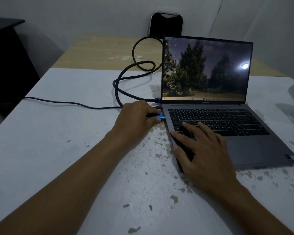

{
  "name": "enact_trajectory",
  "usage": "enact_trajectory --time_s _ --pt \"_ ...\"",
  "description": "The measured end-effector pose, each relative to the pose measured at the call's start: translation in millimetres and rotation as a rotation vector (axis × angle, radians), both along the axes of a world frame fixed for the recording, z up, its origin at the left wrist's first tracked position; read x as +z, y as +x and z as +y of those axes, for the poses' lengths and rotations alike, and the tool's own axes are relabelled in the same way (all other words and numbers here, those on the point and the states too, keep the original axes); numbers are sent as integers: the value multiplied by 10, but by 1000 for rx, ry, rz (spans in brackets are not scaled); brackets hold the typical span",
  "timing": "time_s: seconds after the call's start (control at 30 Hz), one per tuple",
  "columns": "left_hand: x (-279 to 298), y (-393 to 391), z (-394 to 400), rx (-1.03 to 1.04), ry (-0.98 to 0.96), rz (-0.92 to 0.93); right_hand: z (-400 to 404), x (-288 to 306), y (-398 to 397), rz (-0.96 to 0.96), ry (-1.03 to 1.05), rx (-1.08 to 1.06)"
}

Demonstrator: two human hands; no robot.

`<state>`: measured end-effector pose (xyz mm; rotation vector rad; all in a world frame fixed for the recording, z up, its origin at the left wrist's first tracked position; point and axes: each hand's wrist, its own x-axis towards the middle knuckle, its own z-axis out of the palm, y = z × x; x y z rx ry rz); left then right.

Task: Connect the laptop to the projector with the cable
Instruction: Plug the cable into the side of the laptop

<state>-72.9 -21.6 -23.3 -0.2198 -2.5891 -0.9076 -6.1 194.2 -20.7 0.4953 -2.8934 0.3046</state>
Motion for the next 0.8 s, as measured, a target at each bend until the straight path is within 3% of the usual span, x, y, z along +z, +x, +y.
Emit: enact_trajectory --time_s 0.8 --pt "0 -14 65 7 23 -28 -2 -6 -6 5 -25 18"
